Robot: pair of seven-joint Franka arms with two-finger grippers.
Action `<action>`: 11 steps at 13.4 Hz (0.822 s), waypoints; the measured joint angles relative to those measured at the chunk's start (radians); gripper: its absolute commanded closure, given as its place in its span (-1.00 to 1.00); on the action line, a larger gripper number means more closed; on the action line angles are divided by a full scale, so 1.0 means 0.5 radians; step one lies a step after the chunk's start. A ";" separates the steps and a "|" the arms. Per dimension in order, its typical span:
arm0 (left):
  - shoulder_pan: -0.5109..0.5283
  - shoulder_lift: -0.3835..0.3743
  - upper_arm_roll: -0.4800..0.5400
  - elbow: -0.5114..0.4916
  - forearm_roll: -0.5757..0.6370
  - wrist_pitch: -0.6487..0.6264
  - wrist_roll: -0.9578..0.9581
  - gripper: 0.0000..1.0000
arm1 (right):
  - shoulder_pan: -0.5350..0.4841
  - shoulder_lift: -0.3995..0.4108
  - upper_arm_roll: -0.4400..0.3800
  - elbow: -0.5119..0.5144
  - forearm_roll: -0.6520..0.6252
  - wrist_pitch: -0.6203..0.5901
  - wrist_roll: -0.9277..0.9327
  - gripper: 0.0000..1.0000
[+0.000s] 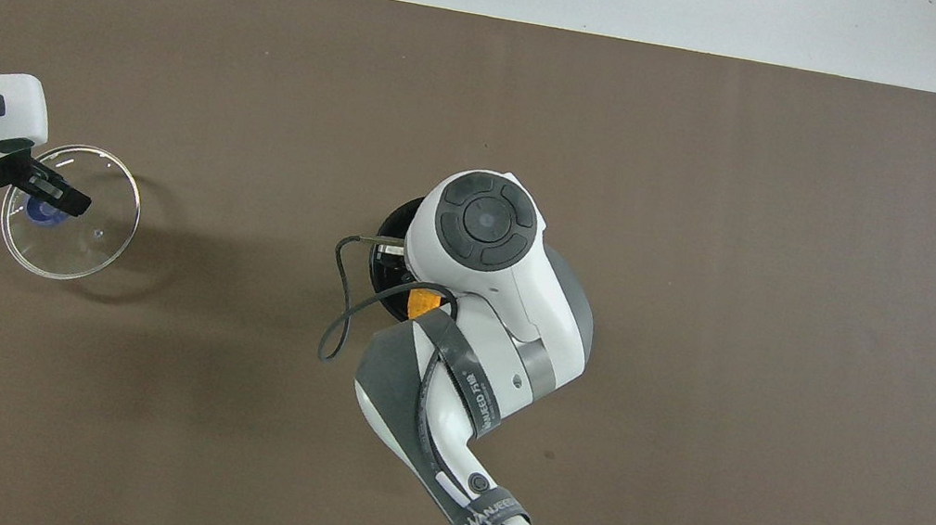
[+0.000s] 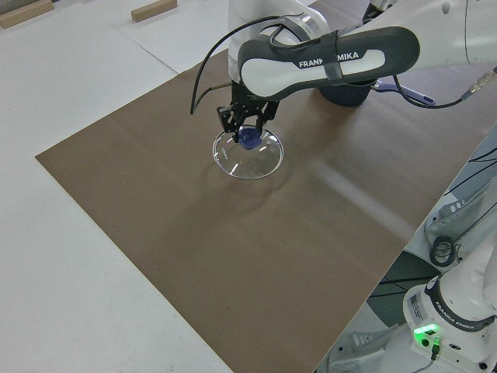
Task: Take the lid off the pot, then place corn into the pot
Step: 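Set the lid beside the pot while the right gripper lowers the corn in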
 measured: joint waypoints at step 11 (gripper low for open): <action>0.000 -0.004 -0.007 -0.234 0.000 0.223 -0.001 1.00 | -0.003 0.117 0.000 -0.032 0.000 0.126 -0.008 0.48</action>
